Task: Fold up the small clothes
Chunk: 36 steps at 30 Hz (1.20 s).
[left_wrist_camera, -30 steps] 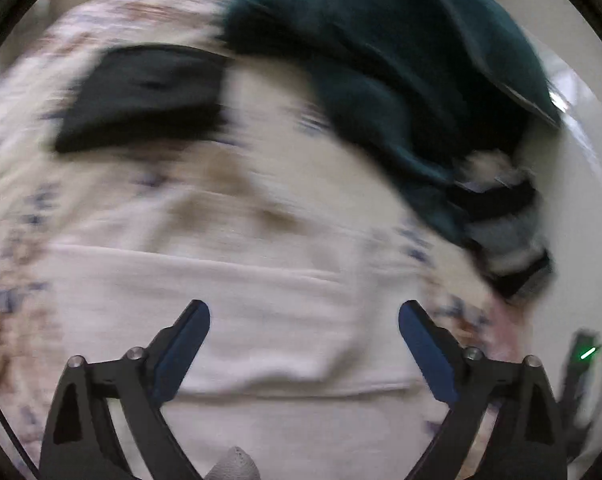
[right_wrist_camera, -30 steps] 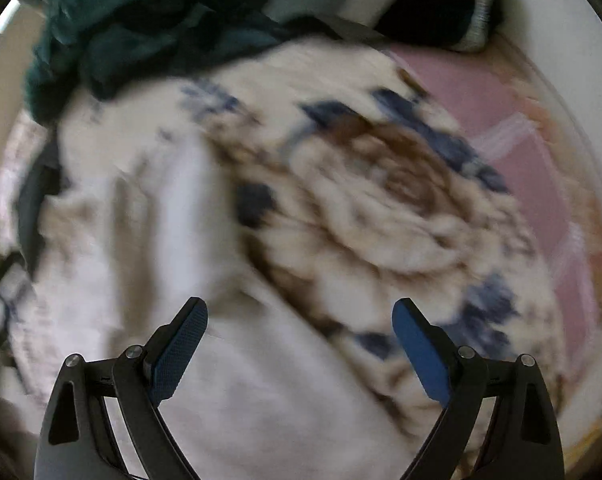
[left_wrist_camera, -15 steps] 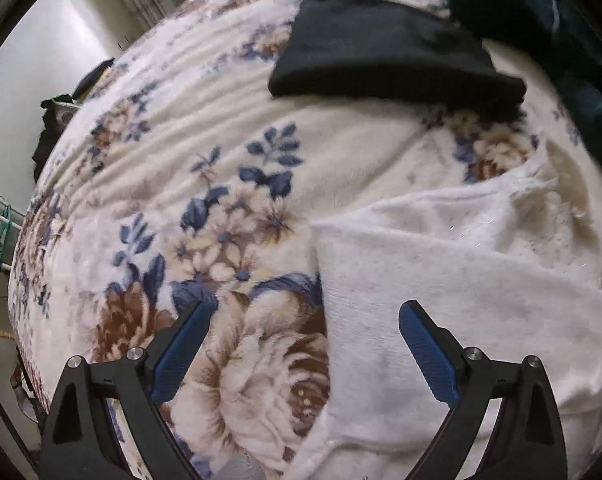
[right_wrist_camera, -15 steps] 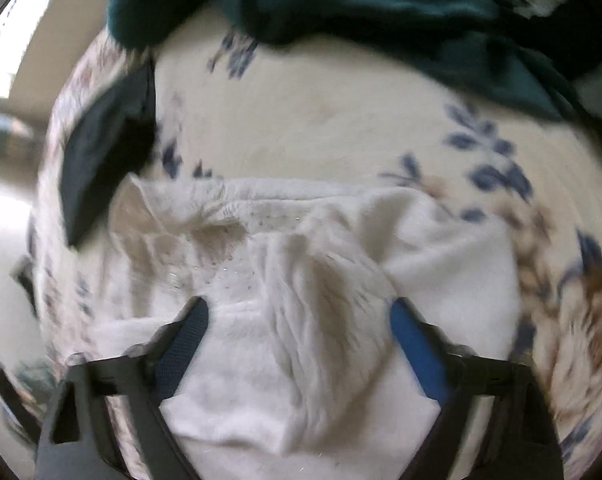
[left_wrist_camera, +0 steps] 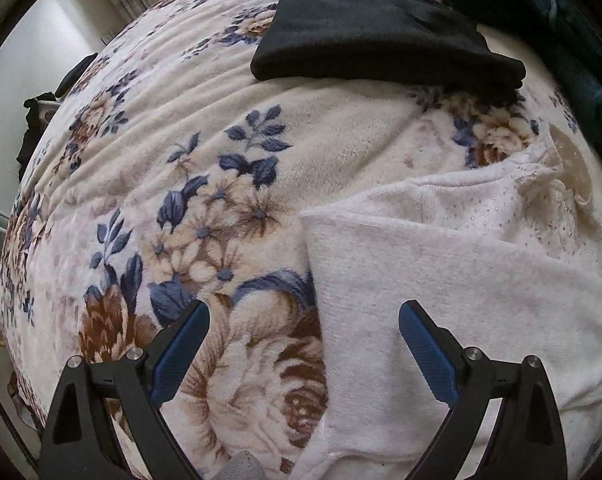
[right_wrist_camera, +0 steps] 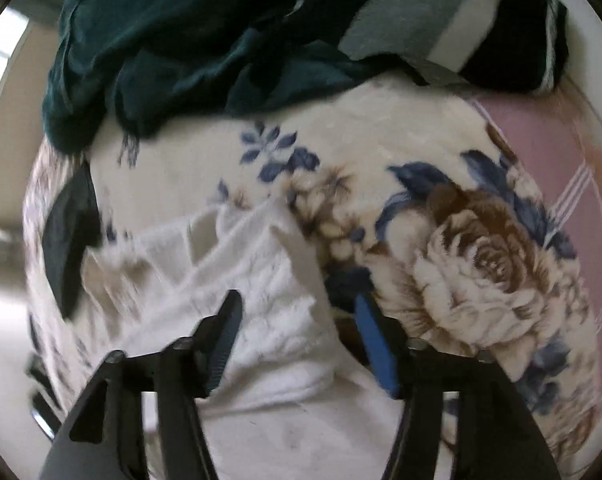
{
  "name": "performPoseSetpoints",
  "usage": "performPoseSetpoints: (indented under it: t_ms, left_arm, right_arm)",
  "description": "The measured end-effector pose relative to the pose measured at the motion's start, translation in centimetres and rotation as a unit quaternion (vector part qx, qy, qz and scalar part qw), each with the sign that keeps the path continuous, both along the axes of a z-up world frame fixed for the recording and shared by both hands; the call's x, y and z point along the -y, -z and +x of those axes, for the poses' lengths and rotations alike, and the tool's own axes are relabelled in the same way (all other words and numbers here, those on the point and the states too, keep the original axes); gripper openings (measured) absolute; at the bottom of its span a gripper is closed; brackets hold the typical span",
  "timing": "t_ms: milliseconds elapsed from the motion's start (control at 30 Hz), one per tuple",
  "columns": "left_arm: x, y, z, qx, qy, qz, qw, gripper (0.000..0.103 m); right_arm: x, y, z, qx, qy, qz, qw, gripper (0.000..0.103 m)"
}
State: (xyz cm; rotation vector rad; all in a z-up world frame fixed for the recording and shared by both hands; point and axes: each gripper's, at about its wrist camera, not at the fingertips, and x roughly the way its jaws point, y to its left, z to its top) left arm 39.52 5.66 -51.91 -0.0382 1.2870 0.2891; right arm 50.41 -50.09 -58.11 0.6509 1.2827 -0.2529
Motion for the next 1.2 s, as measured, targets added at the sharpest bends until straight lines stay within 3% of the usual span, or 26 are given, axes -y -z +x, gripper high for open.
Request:
performPoseSetpoints:
  t_ms: [133,167,200,300,367,433,467,500,567,633,700,833,1000,1100,1200]
  left_arm:
    - [-0.5,0.3,0.7,0.0,0.002,-0.001,1.0,0.097]
    - [-0.5,0.5,0.8,-0.002,0.004,0.0,1.0,0.097]
    - [-0.7,0.7,1.0,-0.004,0.006,0.0,1.0,0.097]
    - [-0.8,2.3,1.3,-0.021,0.012,0.0,0.9997,0.097]
    - [-1.1,2.9,1.5,-0.028,0.011,-0.01,0.9995,0.097]
    - [-1.4,2.2,1.4,-0.018,0.009,-0.017,0.9996,0.097]
    - [-1.4,1.5,1.3,-0.01,0.011,-0.019,0.9997,0.097]
    - [-1.3,0.4,1.0,0.003,0.016,-0.024,0.9996,0.097]
    - [-1.1,-1.5,0.3,0.022,0.026,-0.032,0.9989,0.097]
    - [-0.1,-3.6,-0.9,0.043,0.044,-0.038,0.9974,0.098]
    - [1.2,-5.2,-2.3,0.057,0.067,-0.04,0.9953,0.102]
    - [5.6,-7.4,-6.6,0.044,0.103,-0.056,0.9921,0.102]
    - [13.3,-7.8,-13.1,-0.012,0.148,-0.089,0.9848,0.102]
    - [19.7,-6.7,-17.8,-0.05,0.151,-0.092,0.983,0.102]
    - [27.2,-3.9,-22.6,-0.102,0.139,-0.123,0.9773,0.102]
  right_arm:
    - [0.1,2.9,2.9,-0.038,-0.012,0.035,0.999,0.064]
    - [-0.3,3.6,3.4,-0.042,-0.024,0.041,0.998,0.045]
    - [-1.4,3.6,4.1,-0.045,-0.044,0.007,0.998,0.007]
    - [-2.5,2.2,4.2,-0.017,-0.058,-0.069,0.996,0.008]
    - [-2.7,2.6,4.6,-0.034,-0.07,-0.079,0.994,0.009]
    - [-3.1,3.5,5.0,-0.065,-0.088,-0.052,0.993,0.018]
    - [-3.3,3.3,4.8,-0.069,-0.094,-0.05,0.992,0.031]
    - [-3.5,2.6,4.5,-0.062,-0.099,-0.051,0.992,0.05]
    - [-3.7,1.0,3.7,-0.046,-0.107,-0.037,0.993,0.072]
    - [-3.6,-0.7,2.1,-0.038,-0.108,-0.029,0.993,0.077]
    - [-3.9,-2.4,0.4,-0.041,-0.103,-0.027,0.993,0.094]
    - [-2.5,-4.9,-2.2,-0.049,-0.114,-0.016,0.992,0.098]
    - [1.2,-6.5,-5.2,-0.082,-0.162,0.009,0.983,0.098]
    - [3.8,-6.6,-6.5,-0.103,-0.21,0.032,0.972,0.098]
    - [6.6,-6.9,-7.1,-0.109,-0.258,0.03,0.959,0.096]
